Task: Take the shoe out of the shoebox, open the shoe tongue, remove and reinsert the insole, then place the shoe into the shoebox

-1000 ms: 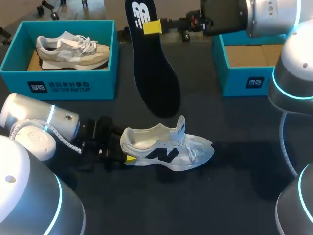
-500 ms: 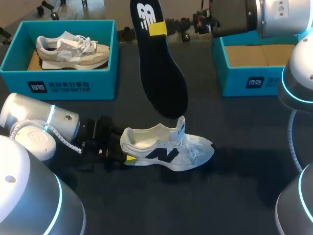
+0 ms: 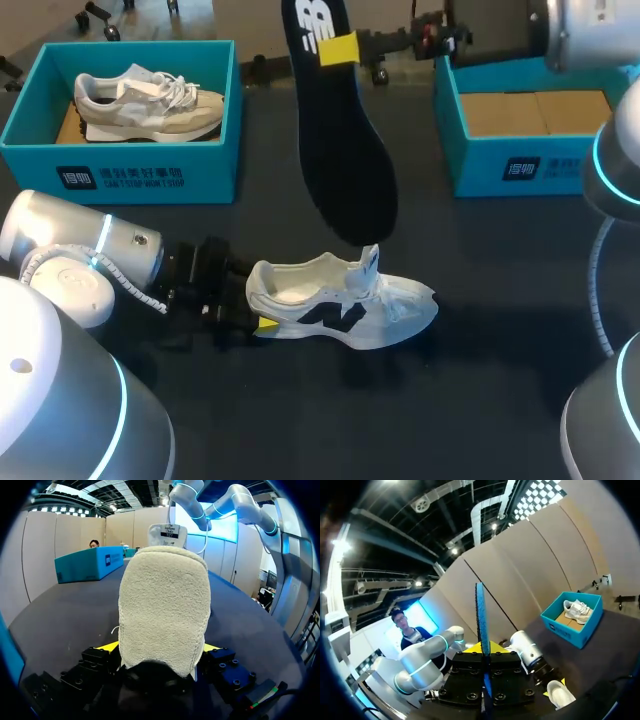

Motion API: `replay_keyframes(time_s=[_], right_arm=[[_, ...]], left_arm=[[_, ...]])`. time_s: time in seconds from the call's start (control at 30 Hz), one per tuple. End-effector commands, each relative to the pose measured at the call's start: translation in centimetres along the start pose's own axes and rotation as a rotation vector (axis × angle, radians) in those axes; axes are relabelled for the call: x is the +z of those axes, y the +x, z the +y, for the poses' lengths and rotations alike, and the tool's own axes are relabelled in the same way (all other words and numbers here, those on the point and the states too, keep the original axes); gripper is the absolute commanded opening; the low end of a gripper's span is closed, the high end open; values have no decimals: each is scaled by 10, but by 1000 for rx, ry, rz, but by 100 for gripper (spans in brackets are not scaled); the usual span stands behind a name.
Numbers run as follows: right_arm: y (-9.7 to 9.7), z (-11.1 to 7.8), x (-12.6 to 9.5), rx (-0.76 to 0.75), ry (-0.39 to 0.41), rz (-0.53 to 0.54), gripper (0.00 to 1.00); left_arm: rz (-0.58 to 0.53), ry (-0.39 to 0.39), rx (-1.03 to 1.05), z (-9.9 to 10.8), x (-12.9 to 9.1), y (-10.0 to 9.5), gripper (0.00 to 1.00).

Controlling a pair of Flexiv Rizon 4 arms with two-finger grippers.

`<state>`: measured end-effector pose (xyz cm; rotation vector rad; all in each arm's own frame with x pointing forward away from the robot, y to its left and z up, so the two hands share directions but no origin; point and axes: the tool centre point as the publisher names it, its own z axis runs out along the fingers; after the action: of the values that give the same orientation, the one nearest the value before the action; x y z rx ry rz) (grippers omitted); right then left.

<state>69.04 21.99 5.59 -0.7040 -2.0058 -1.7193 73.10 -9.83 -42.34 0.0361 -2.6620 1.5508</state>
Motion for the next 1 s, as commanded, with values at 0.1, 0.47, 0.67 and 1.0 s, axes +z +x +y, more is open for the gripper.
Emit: replay_keyframes(time_s=[0.1,0.47,0.67,1.0], right_arm=[[24,-9,-17,22,-11,-36,0],[53,-24,-15,44,-40,-62,0],[62,-36,-14,68,-34,-54,0],[78,-58,-18,93,-45,-63,0]], left_arm=[[2,-4,-1,1,2,-1,0],[2,-4,-1,1,2,-1,0],[2,-4,-1,1,2,-1,0],[2,-4,-1,1,2,-1,0]])
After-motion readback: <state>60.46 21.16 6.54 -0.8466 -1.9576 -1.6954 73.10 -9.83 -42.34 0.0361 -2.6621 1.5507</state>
